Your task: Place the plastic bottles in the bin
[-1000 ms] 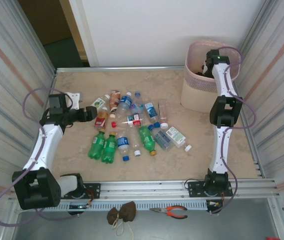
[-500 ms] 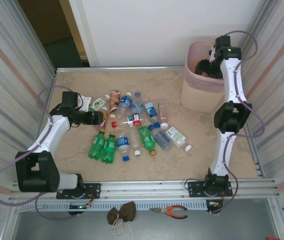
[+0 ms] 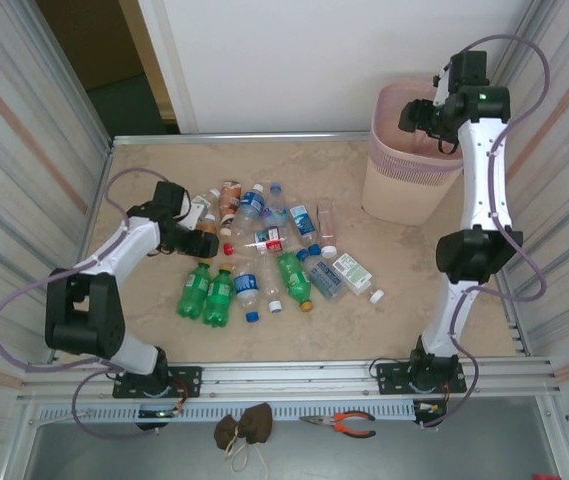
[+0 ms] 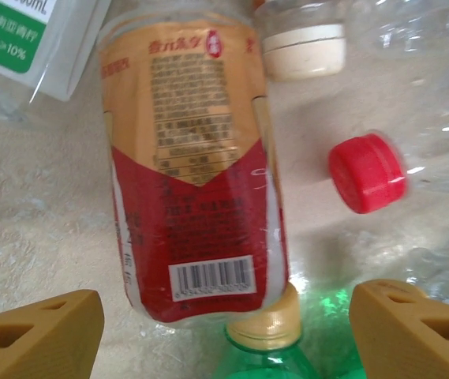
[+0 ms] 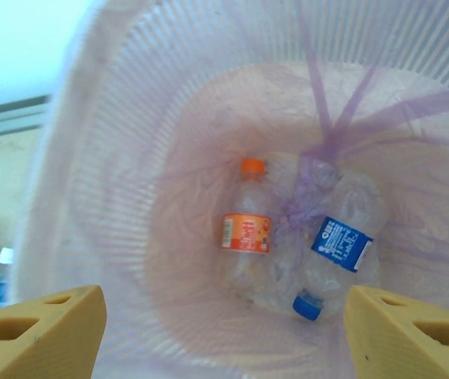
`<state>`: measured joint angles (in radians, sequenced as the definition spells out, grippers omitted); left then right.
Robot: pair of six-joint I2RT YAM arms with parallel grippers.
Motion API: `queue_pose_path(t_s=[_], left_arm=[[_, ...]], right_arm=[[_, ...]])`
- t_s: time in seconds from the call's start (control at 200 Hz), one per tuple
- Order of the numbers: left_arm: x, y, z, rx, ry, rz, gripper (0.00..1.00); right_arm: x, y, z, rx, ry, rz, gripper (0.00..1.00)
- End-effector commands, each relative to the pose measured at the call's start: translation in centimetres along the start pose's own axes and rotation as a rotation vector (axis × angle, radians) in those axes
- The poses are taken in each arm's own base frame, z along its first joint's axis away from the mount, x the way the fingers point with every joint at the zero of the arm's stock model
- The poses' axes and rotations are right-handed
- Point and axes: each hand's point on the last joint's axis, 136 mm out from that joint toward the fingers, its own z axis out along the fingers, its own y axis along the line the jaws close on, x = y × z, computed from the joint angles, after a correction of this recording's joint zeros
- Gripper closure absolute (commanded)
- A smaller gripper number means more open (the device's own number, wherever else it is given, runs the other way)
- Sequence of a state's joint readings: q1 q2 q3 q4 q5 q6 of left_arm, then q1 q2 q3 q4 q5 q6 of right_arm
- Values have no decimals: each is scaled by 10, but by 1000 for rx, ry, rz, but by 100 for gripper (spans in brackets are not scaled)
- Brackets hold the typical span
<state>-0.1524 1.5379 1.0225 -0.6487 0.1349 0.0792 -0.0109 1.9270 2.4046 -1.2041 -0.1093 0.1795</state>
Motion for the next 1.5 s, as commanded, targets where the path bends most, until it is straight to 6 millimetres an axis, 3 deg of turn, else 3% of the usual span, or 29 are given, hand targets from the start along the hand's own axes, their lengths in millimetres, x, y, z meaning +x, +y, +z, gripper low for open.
queue_pose_path(t_s=[0.0,0.225,0.546,0.912,1.012,1.202,1.403,1.493], left_arm=[[-2,3,1,-18,30,-10,17],[-15,4,14,1,86,-3,16],[-22,3,38,61,177,-6,18],[-11,5,47,27,217,-3,36],[-15,4,41,18,200,2,42],[-25,4,18,-2,132,14,43],[-47,-4,-27,9,-12,23,45],[-60,-18,-53,67,-111,28,45]], right_arm=[[-2,13,-29,-26,-59,1,22],[6,30,-52,-55,-91,-31,22],[16,45,-68,-81,-109,-56,22],[28,50,-71,-82,-108,-70,22],[29,52,-74,-81,-115,-73,22],[33,58,-84,-108,-136,-72,22],[36,68,-101,-175,-192,-62,22],[35,77,-114,-248,-247,-48,22]])
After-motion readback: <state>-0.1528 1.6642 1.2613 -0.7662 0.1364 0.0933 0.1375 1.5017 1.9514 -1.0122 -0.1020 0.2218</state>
